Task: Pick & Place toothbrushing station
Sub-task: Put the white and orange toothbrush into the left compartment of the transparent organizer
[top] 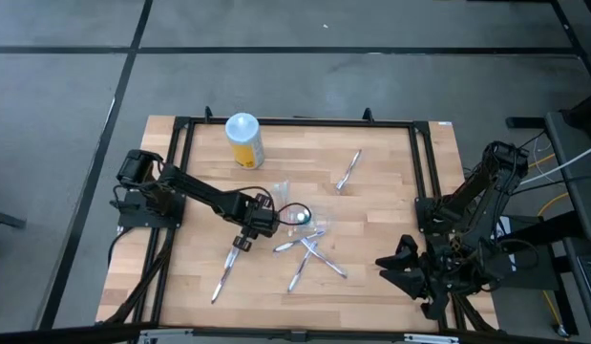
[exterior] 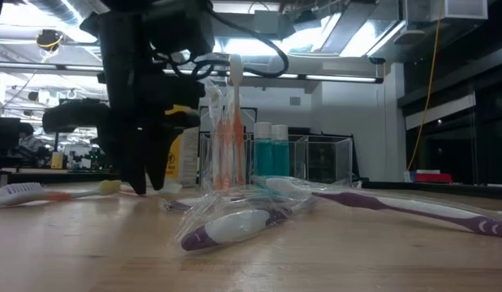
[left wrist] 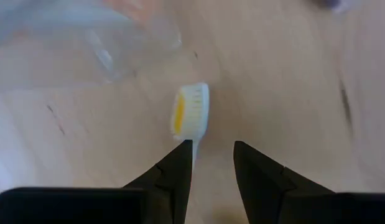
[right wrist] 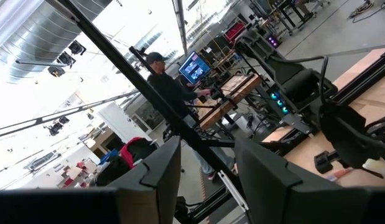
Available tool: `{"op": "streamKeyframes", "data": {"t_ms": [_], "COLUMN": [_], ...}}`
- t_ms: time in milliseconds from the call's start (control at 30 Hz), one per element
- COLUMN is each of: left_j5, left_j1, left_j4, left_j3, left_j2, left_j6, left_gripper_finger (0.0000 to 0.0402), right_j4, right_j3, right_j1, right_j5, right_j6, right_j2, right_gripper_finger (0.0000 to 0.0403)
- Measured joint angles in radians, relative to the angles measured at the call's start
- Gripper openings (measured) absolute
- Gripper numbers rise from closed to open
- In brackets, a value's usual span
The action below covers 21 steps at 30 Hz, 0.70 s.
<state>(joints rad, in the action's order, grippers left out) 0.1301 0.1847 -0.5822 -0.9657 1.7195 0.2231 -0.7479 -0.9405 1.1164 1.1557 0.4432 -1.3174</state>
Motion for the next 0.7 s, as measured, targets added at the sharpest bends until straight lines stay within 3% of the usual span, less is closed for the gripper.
{"op": "streamKeyframes", "data": {"t_ms": [233, 700], "left_j5": [0.059, 0.006], "left_j1": [-0.004, -0.002], "left_j4": [0.001, 0.041], "left_j3": [0.0, -0.003], "left_j2": [0.002, 0.002], "left_j6": [-0.028, -0.018], "left_gripper_finger": [0.0114, 0.0113], "right_j4": [0.0, 0.0], "right_j3": [0.0, 0.0], "right_j1": [0.0, 0.0], "right_j5": [0.0, 0.0], "right_j6": [0.007, 0.009], "right_j2": [0.0, 0.0], "right_gripper_finger": [0.0155, 0.0155]}}
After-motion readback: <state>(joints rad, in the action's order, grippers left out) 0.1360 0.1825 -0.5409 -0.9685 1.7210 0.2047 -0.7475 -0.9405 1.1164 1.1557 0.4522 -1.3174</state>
